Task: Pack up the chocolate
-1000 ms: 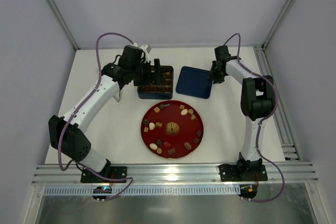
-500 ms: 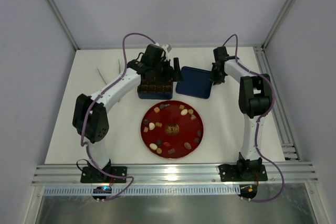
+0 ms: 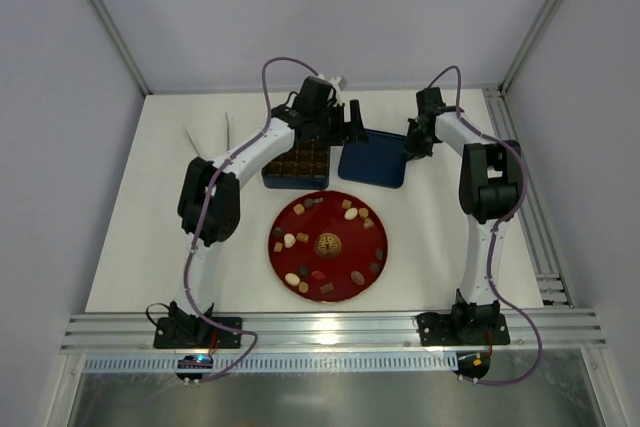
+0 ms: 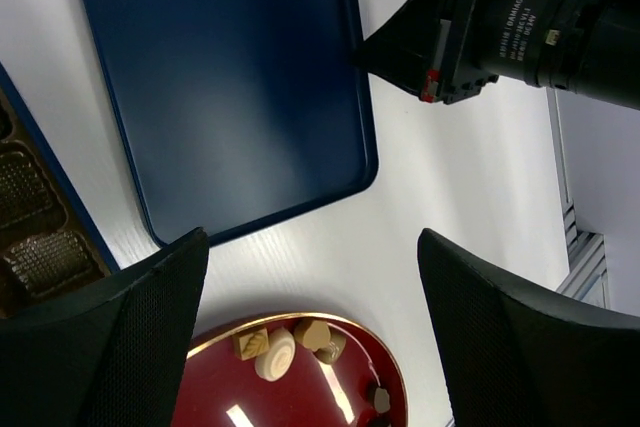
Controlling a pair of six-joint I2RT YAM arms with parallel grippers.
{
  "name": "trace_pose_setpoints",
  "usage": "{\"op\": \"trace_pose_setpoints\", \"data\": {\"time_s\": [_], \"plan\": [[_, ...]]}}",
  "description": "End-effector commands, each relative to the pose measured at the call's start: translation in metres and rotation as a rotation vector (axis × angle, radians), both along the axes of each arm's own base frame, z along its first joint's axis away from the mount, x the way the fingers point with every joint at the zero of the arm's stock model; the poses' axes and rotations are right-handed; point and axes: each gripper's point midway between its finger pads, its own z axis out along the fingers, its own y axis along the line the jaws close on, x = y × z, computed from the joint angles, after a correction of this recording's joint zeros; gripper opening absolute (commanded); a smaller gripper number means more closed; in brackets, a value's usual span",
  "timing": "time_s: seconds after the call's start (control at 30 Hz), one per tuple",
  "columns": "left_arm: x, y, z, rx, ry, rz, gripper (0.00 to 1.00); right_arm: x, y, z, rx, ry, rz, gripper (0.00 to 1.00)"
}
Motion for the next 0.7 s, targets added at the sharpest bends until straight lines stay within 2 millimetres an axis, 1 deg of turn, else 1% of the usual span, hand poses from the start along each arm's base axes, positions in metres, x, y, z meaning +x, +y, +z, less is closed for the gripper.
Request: {"op": "trace_pose_setpoints", "data": {"time_s": [0.0,0.03,0.07,0.1,0.2,0.23,0.27,0.3,0.33,0.47,0.5,0.53,0.63,0.67], "plan": [[0.013,-0.014,0.008,-0.041,-0.038,-0.009,0.82,-0.001,-0.006,0.013,0.074,-0.028,0.022,0.04],[0.015,-0.015,0.005,-0.038,-0.038,-0.006,0.82,-0.001,-0.008,0.016,0.082,-0.032,0.019,0.04],[0.018,-0.017,0.007,-0.040,-0.044,-0.004,0.82,-0.002,-0.010,0.017,0.085,-0.035,0.016,0.04],[0.020,-0.018,-0.003,-0.031,-0.032,-0.001,0.82,-0.003,-0.012,0.022,0.093,-0.046,0.013,0.04],[0.028,-0.020,-0.011,-0.017,-0.031,0.007,0.80,-0.008,-0.016,0.026,0.091,-0.047,0.011,0.04],[0.030,-0.020,-0.013,-0.012,-0.033,0.012,0.80,-0.008,-0.018,0.032,0.091,-0.059,0.012,0.04],[0.032,-0.019,-0.016,-0.002,-0.030,0.018,0.80,-0.011,-0.019,0.032,0.093,-0.056,0.005,0.04],[0.036,-0.020,-0.013,0.000,-0.040,0.024,0.80,-0.011,-0.019,0.034,0.106,-0.058,0.004,0.04],[0.038,-0.020,-0.020,0.013,-0.035,0.032,0.80,-0.011,-0.020,0.039,0.114,-0.067,0.003,0.04],[0.046,-0.017,-0.030,0.044,-0.028,0.065,0.79,-0.012,-0.022,0.044,0.123,-0.072,-0.001,0.04],[0.048,-0.018,-0.029,0.048,-0.036,0.075,0.80,-0.012,-0.023,0.044,0.124,-0.071,0.000,0.04],[0.049,-0.018,-0.037,0.057,-0.027,0.076,0.80,-0.012,-0.022,0.046,0.129,-0.073,0.003,0.04],[0.050,-0.021,-0.045,0.076,-0.025,0.077,0.79,-0.013,-0.019,0.051,0.147,-0.078,0.008,0.04],[0.050,-0.020,-0.052,0.087,-0.015,0.080,0.79,-0.012,-0.029,0.054,0.158,-0.084,-0.011,0.04]]}}
